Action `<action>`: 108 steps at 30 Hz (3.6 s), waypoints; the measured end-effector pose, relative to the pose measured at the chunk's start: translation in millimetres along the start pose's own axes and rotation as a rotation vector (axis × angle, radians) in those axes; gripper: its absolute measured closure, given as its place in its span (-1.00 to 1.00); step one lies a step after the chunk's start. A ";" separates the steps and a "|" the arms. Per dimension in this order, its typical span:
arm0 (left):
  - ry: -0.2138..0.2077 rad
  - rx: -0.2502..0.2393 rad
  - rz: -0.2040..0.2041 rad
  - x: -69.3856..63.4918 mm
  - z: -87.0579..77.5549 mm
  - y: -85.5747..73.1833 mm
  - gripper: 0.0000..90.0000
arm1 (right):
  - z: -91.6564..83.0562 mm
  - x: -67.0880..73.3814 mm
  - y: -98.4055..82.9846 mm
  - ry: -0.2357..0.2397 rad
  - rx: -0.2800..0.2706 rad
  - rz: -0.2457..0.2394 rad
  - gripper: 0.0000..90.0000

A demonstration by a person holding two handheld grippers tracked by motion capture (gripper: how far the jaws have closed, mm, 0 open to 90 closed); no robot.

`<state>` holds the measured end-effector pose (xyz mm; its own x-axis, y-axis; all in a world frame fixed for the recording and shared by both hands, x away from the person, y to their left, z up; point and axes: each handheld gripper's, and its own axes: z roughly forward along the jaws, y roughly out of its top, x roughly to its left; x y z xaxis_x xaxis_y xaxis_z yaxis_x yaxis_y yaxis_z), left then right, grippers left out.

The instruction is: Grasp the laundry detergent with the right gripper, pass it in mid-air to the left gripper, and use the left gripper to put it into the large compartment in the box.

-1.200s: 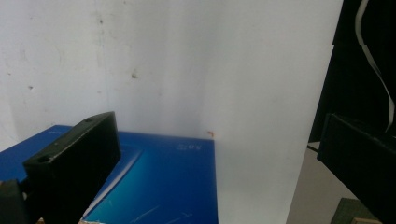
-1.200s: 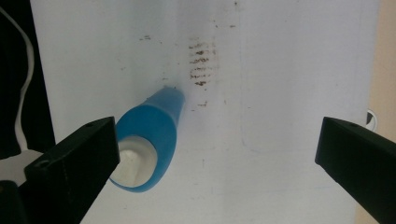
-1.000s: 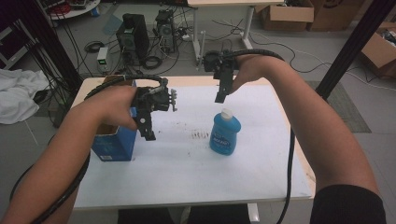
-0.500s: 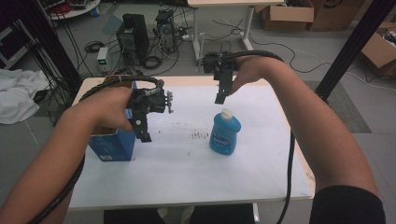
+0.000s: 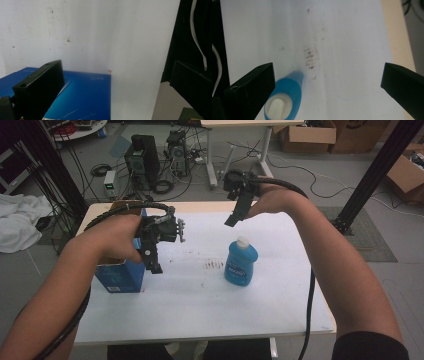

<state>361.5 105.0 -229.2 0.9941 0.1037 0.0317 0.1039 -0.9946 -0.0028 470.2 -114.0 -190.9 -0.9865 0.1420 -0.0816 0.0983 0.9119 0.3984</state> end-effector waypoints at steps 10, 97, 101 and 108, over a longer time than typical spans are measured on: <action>0.013 -0.025 0.012 -7.7 -7.6 -0.3 -1.00 | -21.0 -2.3 -47.8 -0.229 -0.417 0.233 -1.00; -0.011 -0.033 0.027 -7.6 10.6 -6.5 -1.00 | 166.6 96.5 -189.6 -0.168 -0.710 0.375 -0.86; -0.009 -0.037 0.024 -7.9 9.5 -7.5 -1.00 | 166.0 96.3 -190.1 -0.183 -0.700 0.377 -0.80; -0.010 -0.038 0.020 -7.6 10.9 -9.4 -1.00 | 165.7 96.7 -190.1 -0.172 -0.721 0.379 -0.68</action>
<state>353.4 113.6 -240.3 0.9962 0.0838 0.0224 0.0830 -0.9959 0.0350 377.8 -209.8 -425.9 -0.8640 0.4998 0.0612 0.2542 0.3280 0.9098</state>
